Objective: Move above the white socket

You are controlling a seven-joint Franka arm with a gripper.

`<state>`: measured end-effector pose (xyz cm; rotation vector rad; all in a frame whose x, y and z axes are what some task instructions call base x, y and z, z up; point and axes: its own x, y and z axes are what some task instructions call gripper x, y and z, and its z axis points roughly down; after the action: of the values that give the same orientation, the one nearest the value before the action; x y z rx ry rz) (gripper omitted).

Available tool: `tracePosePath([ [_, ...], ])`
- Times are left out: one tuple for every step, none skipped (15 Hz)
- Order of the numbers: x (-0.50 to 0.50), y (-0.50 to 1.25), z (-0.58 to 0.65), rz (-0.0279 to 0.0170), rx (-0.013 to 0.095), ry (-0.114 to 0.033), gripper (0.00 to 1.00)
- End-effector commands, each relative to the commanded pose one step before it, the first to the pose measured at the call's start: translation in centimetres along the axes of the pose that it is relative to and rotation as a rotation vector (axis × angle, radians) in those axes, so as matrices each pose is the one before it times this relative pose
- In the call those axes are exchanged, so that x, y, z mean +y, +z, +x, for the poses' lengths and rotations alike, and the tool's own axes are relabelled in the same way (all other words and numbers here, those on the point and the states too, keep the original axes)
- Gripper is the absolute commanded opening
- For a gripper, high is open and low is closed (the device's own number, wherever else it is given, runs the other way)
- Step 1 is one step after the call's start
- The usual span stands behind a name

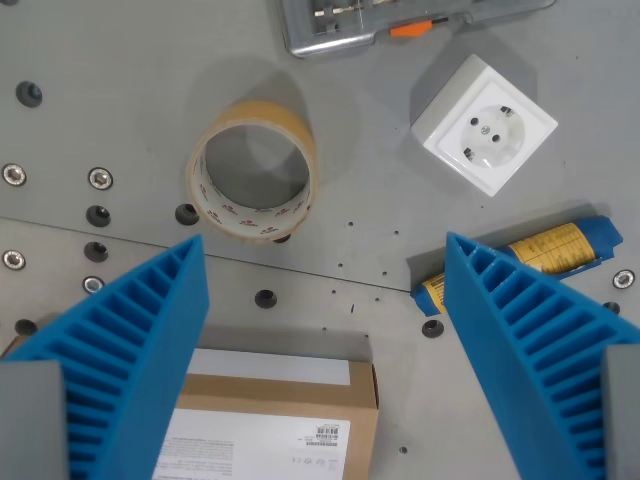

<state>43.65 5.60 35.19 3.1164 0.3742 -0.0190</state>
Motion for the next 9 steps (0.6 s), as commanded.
tracePosePath([
  [-0.003,-0.214,-0.022,-0.00066,0.0049,0.0004,1.00],
  [0.002,0.002,0.000,0.00006,0.0003,0.0003,1.00],
  [0.004,0.007,0.000,-0.00005,0.0002,0.0016,1.00],
  [0.009,0.015,-0.001,-0.00002,0.0000,0.0026,1.00],
  [0.015,0.025,-0.002,0.00004,-0.0001,0.0039,1.00],
  [0.024,0.040,-0.003,0.00010,-0.0001,0.0059,1.00],
  [0.035,0.058,-0.004,0.00006,0.0005,0.0071,1.00],
  [0.048,0.078,-0.005,-0.00020,0.0009,0.0081,1.00],
  [0.063,0.101,-0.007,-0.00034,0.0017,0.0105,1.00],
])
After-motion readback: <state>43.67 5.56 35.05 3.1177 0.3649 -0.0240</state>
